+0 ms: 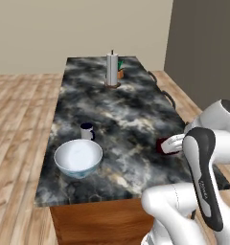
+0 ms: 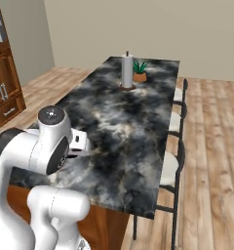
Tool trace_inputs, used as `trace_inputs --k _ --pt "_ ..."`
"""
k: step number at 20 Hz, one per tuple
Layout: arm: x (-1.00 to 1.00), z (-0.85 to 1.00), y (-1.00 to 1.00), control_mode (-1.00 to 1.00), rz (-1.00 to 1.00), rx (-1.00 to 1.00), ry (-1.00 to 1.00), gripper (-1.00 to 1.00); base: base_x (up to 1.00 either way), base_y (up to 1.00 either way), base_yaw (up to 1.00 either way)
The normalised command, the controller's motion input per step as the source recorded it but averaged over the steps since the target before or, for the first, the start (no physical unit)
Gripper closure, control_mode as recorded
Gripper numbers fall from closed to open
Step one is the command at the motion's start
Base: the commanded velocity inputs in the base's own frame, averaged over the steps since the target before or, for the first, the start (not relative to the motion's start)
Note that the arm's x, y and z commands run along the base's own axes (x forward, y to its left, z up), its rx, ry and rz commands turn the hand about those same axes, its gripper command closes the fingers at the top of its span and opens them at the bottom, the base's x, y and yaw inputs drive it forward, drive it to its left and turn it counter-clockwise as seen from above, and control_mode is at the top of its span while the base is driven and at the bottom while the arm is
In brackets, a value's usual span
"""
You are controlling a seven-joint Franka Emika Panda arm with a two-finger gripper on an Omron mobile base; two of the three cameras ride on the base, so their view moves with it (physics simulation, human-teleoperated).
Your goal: Clear the mugs and bowl far away from the sink.
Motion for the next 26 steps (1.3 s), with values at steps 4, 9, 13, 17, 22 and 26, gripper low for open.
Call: trace_inputs --k 4,9,13,17,22,26 --pt "0.30 -0.39 -0.02 -1.00 0.10 0.00 0.00 1.00 0.00 0.00 0.00" --pt "0.23 -0.46 0.00 -1.00 0.08 0.00 0.00 1.00 0.00 0.00 0.00" --pt "0.29 -0.46 0.00 -1.00 0.08 0.00 0.00 1.00 0.00 0.00 0.00" --pt "0.17 -0.33 0.00 -1.00 0.09 0.00 0.00 1.00 0.00 0.00 0.00" --pt "0.17 -0.37 0.00 -1.00 0.09 0.00 0.00 1.00 0.00 0.00 0.00" --pt "0.26 -0.39 0.00 -1.00 0.09 0.00 0.00 1.00 0.00 0.00 0.00"
